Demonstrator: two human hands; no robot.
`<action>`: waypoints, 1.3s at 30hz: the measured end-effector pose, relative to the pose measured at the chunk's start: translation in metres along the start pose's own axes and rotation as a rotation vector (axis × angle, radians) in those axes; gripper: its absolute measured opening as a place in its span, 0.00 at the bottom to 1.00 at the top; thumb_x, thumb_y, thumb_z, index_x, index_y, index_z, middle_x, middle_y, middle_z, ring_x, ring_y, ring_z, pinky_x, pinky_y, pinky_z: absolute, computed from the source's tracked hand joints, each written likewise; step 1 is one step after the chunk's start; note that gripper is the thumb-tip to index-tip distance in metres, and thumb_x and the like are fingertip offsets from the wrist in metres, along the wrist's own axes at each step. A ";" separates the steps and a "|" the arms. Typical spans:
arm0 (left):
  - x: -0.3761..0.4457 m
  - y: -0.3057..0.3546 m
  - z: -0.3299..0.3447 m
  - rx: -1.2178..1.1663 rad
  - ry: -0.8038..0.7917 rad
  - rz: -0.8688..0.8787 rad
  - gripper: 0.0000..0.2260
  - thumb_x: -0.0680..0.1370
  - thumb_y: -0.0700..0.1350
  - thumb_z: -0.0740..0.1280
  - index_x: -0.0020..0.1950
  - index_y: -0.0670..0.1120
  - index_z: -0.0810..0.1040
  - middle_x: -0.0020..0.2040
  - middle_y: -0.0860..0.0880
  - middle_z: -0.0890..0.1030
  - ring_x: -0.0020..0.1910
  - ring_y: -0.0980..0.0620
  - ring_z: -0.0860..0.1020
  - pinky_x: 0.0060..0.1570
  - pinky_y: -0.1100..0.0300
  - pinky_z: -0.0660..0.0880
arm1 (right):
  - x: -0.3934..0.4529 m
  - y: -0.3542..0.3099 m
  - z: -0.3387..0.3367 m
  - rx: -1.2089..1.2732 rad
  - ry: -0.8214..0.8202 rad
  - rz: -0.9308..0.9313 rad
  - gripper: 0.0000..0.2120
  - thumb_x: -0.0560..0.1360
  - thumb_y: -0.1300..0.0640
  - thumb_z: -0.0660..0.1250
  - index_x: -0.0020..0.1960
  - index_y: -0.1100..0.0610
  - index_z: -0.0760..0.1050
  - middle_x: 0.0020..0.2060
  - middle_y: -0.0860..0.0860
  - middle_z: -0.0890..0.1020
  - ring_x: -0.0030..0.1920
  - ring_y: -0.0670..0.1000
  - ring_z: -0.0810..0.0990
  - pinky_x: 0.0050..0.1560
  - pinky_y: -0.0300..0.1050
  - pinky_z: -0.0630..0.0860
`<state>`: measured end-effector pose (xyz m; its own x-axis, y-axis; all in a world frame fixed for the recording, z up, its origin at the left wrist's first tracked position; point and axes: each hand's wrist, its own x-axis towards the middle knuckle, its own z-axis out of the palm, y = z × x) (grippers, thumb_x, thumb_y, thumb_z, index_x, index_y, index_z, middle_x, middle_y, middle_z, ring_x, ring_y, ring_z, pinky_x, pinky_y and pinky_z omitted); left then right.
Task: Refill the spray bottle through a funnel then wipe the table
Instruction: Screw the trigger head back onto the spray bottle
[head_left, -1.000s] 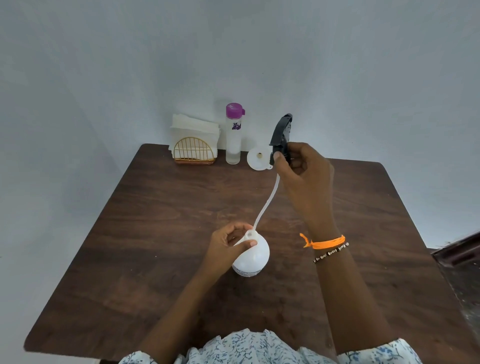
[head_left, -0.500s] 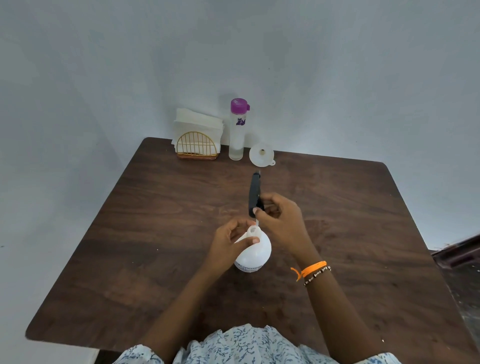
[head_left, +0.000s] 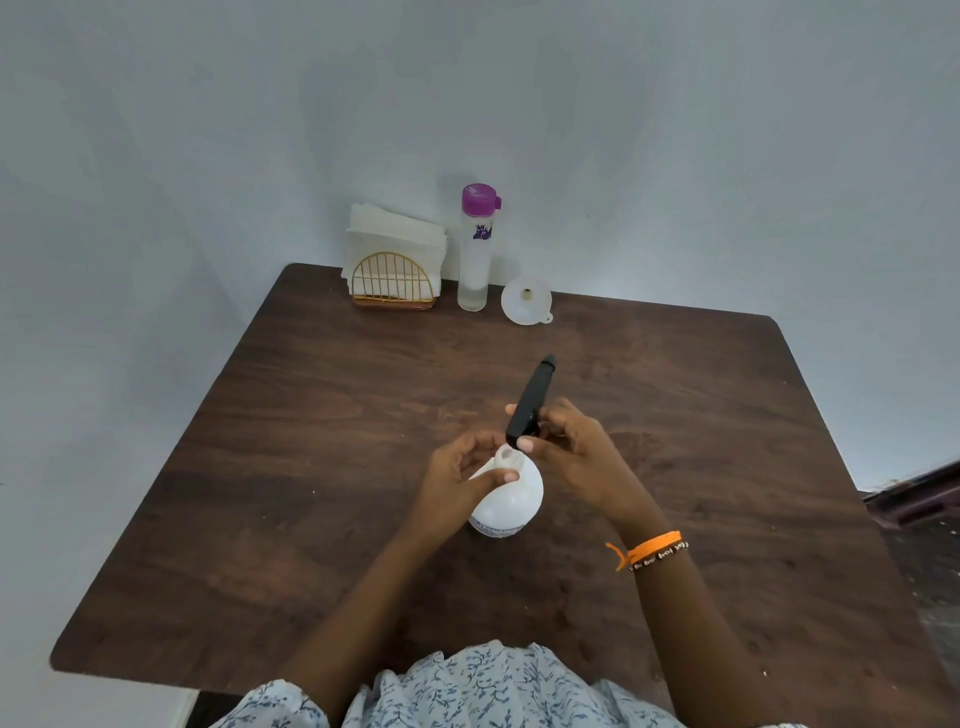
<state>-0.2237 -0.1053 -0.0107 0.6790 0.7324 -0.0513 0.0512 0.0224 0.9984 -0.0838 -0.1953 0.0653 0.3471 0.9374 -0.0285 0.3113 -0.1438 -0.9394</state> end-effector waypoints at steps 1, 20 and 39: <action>0.000 0.000 0.000 -0.001 -0.002 -0.001 0.13 0.68 0.46 0.75 0.48 0.61 0.80 0.50 0.62 0.82 0.51 0.60 0.80 0.45 0.67 0.77 | -0.001 0.001 0.000 -0.003 -0.028 -0.007 0.12 0.75 0.65 0.66 0.57 0.57 0.77 0.52 0.58 0.76 0.54 0.58 0.77 0.58 0.53 0.75; -0.002 0.003 0.002 0.001 -0.078 -0.014 0.13 0.68 0.45 0.72 0.50 0.58 0.83 0.53 0.56 0.83 0.56 0.55 0.79 0.55 0.58 0.76 | -0.003 0.017 0.006 0.061 -0.057 0.008 0.11 0.72 0.66 0.70 0.54 0.60 0.80 0.53 0.50 0.81 0.54 0.45 0.80 0.54 0.40 0.76; -0.010 0.009 0.006 0.097 -0.030 0.103 0.17 0.70 0.47 0.68 0.57 0.59 0.71 0.56 0.61 0.78 0.57 0.59 0.77 0.55 0.66 0.74 | -0.012 0.033 0.042 0.144 0.381 0.000 0.13 0.62 0.56 0.79 0.40 0.44 0.79 0.40 0.44 0.83 0.44 0.52 0.80 0.49 0.59 0.76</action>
<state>-0.2256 -0.1168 -0.0010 0.7056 0.7069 0.0495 0.0494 -0.1187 0.9917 -0.1148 -0.1983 0.0207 0.6582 0.7491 0.0748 0.1938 -0.0725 -0.9784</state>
